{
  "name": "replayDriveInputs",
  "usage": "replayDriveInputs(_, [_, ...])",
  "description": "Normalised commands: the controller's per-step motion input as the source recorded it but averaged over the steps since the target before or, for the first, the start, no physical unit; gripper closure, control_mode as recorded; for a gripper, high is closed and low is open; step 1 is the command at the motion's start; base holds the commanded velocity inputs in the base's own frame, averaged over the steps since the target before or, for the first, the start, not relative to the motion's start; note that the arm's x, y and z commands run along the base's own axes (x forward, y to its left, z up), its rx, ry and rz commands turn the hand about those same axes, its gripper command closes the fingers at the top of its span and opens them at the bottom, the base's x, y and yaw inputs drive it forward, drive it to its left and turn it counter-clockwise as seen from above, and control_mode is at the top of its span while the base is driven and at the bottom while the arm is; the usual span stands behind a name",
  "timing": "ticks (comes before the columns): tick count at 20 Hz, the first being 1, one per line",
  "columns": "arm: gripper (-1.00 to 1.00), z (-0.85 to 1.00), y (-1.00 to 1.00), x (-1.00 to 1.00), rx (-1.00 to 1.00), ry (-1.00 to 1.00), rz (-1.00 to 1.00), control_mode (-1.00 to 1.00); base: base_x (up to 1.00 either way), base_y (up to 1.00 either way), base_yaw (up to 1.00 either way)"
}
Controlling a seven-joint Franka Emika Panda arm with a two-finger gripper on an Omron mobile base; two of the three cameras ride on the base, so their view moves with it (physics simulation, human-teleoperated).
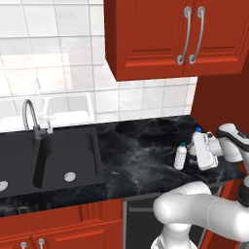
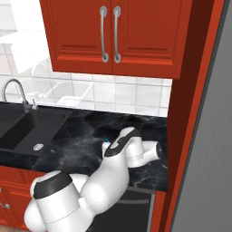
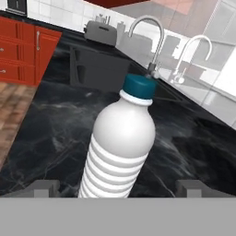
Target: Take the bottled waters from the counter and place them in the freezer to freeze. Close the freezer door after placing the bottles.
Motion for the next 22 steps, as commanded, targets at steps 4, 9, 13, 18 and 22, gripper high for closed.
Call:
replayDriveInputs(4, [-1.00,-0.09,0.06,0.00,0.00,0.01,0.00,-1.00,0.00,0.00,0.00])
replayDriveInputs(9, [-1.00,-0.02,0.08,0.00,0.00,0.01,0.00,-1.00,0.00,0.00,0.00])
replayDriveInputs(13, [-1.00,0.00,0.05,0.00,0.00,0.00,0.00,-1.00,0.00,0.00,0.00])
replayDriveInputs(18, [-1.00,0.00,0.08,0.00,0.00,0.02,0.00,-1.00,0.00,0.00,0.00])
replayDriveInputs(22, [-1.00,0.00,0.08,0.00,0.00,0.03,0.00,-1.00,0.00,0.00,0.00])
